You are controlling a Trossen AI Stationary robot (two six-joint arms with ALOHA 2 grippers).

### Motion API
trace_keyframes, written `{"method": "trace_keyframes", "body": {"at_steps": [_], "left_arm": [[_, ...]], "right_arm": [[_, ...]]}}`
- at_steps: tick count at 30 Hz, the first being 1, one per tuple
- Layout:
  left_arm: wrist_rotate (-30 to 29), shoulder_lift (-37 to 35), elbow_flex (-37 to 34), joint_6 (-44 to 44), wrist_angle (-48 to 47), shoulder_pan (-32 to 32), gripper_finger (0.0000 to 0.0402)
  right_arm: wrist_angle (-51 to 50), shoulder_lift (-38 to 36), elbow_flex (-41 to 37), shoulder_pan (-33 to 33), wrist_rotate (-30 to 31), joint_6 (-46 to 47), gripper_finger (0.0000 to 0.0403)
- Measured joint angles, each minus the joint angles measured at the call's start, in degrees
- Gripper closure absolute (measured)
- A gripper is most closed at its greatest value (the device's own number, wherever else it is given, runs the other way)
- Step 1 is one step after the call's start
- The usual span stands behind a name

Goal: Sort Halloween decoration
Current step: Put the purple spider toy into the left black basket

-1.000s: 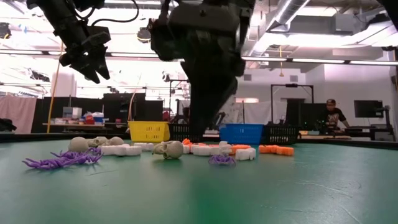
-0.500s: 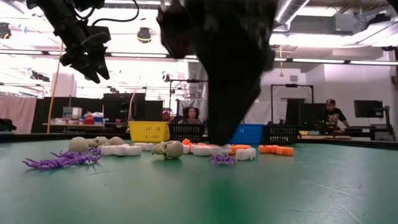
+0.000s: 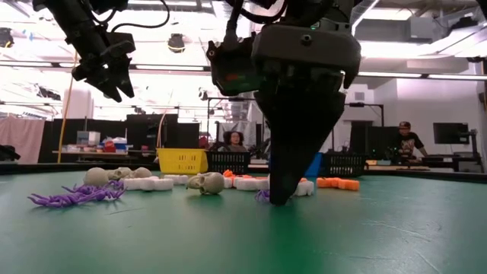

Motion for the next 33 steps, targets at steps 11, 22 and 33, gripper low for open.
{"method": "trace_keyframes", "body": {"at_steps": [11,22,33], "left_arm": [[-0.4,0.0,0.0,0.0,0.0,0.0,0.0145],[-0.4,0.0,0.0,0.5,0.0,0.0,0.0145],[0.5,0.0,0.0,1.7,-0.1,0.0,0.0145]], "right_arm": [[0.5,0.1,-0.4,-0.3,-1.8,-0.2,0.0384],[0.2,0.5,2.4,-1.3,-1.5,-0.7,0.0389],[-0.7,0.6,10.5,-9.7,-0.9,-6.3,0.0389]]}}
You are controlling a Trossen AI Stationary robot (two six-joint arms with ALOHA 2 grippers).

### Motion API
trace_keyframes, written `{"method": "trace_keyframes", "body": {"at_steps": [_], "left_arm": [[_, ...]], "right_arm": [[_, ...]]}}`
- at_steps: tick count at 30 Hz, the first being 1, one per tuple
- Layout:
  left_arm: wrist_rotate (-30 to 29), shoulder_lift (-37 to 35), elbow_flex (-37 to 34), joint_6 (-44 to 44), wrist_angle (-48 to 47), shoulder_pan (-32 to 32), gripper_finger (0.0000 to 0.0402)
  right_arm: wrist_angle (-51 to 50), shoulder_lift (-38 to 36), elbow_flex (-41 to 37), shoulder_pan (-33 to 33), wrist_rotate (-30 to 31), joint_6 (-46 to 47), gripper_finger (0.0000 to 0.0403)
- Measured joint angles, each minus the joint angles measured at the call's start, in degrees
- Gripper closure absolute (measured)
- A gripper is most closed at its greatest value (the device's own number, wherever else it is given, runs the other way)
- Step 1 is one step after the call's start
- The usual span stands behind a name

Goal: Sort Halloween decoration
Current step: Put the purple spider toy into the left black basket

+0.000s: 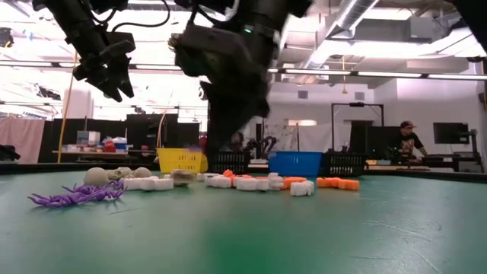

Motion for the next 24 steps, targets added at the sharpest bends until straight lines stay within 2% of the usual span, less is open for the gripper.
{"method": "trace_keyframes", "body": {"at_steps": [9,20,22,24], "left_arm": [[0.6,0.0,0.0,1.9,0.0,0.0,0.0145],[1.4,0.0,0.0,3.6,0.0,0.0,0.0145],[1.4,0.0,0.0,3.6,0.0,0.0,0.0145],[1.4,0.0,0.0,3.4,0.0,0.0,0.0145]], "right_arm": [[-3.6,-0.2,9.2,-9.7,0.0,-7.7,0.0389],[-3.8,-0.3,12.6,-25.6,1.9,-8.9,0.0389],[-3.9,-0.3,12.6,-28.2,1.4,-7.8,0.0381],[-4.2,-0.3,12.6,-30.3,1.1,-7.0,0.0356]]}}
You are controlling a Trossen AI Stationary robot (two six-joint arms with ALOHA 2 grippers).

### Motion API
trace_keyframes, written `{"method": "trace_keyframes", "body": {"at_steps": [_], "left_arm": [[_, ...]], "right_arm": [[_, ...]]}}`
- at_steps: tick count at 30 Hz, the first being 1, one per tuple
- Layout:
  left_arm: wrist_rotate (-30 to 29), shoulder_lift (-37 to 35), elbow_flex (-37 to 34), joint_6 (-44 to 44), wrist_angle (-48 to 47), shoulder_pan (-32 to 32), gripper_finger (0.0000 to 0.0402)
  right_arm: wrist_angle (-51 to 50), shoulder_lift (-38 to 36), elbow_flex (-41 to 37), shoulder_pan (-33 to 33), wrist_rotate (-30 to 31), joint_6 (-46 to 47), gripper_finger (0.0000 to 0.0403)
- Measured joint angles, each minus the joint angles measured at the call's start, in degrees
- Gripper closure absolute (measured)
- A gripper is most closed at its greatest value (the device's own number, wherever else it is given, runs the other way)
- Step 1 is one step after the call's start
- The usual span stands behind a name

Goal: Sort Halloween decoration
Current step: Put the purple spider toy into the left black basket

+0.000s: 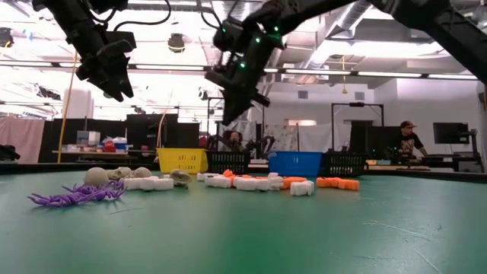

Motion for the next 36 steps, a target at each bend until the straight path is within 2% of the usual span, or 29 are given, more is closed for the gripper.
{"method": "trace_keyframes", "body": {"at_steps": [8,12,16,18,20,26,31,36], "left_arm": [[0.0,0.0,0.0,0.0,0.0,0.0,0.0145],[0.0,0.0,0.0,0.0,0.0,0.0,0.0145],[-0.1,0.0,0.0,0.0,0.0,0.0,0.0145],[-0.1,0.0,0.0,0.0,0.0,0.0,0.0145],[-0.1,0.0,0.0,0.0,0.0,0.0,0.0145],[0.0,0.0,0.0,0.3,0.0,0.0,0.0145],[1.7,0.0,0.0,0.5,0.0,0.0,0.0145],[3.1,0.0,0.0,1.9,0.0,0.0,0.0145]], "right_arm": [[0.2,0.0,0.0,-3.4,-2.1,-0.9,0.0237],[0.5,0.0,0.0,-3.1,-5.8,-2.6,0.0203],[1.1,0.0,0.0,-0.8,-13.2,-3.3,0.0198],[1.9,0.0,0.0,1.7,-17.9,-3.3,0.0201],[3.1,0.0,0.0,5.4,-19.7,-3.5,0.0204],[6.0,0.0,0.0,17.8,-19.1,-8.4,0.0209],[8.2,0.0,0.0,26.5,-15.7,-13.1,0.0209],[15.5,0.1,-3.1,32.9,-10.8,-15.6,0.0213]]}}
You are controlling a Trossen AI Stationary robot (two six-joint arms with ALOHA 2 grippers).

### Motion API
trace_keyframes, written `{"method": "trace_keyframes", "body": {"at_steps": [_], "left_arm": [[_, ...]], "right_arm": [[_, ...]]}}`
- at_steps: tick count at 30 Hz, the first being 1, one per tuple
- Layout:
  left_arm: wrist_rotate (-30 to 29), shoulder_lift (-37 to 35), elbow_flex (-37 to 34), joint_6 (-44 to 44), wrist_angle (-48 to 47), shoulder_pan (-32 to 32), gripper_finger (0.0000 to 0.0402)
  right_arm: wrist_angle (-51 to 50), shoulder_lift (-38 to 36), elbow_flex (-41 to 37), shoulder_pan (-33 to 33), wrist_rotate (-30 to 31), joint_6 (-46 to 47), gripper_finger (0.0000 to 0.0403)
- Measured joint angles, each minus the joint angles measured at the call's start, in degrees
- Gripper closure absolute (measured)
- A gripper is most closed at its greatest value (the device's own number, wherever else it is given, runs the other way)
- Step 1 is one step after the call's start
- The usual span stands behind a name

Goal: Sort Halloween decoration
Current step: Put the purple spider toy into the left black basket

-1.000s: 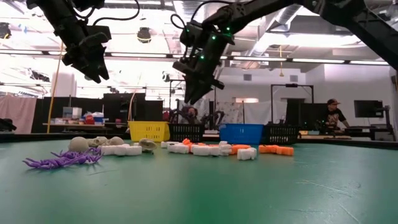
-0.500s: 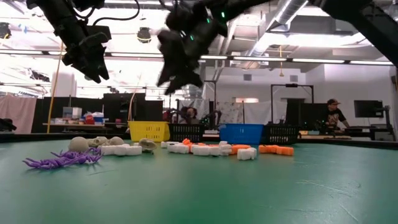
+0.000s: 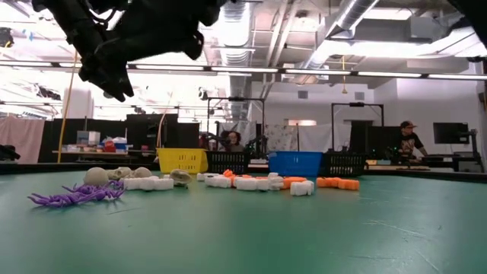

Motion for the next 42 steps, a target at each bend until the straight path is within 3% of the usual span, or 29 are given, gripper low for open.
{"method": "trace_keyframes", "body": {"at_steps": [10,17,30,34,42], "left_arm": [[1.4,0.0,0.0,1.1,-2.1,0.0,0.0145],[1.3,0.0,0.0,2.6,-2.6,0.0,0.0145],[0.9,0.0,0.0,2.6,-2.3,0.0,0.0145],[0.9,0.0,0.0,2.6,-2.3,0.0,0.0145],[0.9,0.0,0.0,2.5,-2.4,0.0,0.0145]], "right_arm": [[10.7,8.4,-0.4,4.0,3.1,7.6,0.0213],[4.9,10.9,-0.4,3.9,6.4,9.5,0.0213],[1.2,13.7,-0.1,3.3,5.1,11.4,0.0216],[-0.4,13.7,-0.1,3.2,5.1,12.3,0.0247],[-1.3,13.7,-0.1,3.2,4.6,15.9,0.0354]]}}
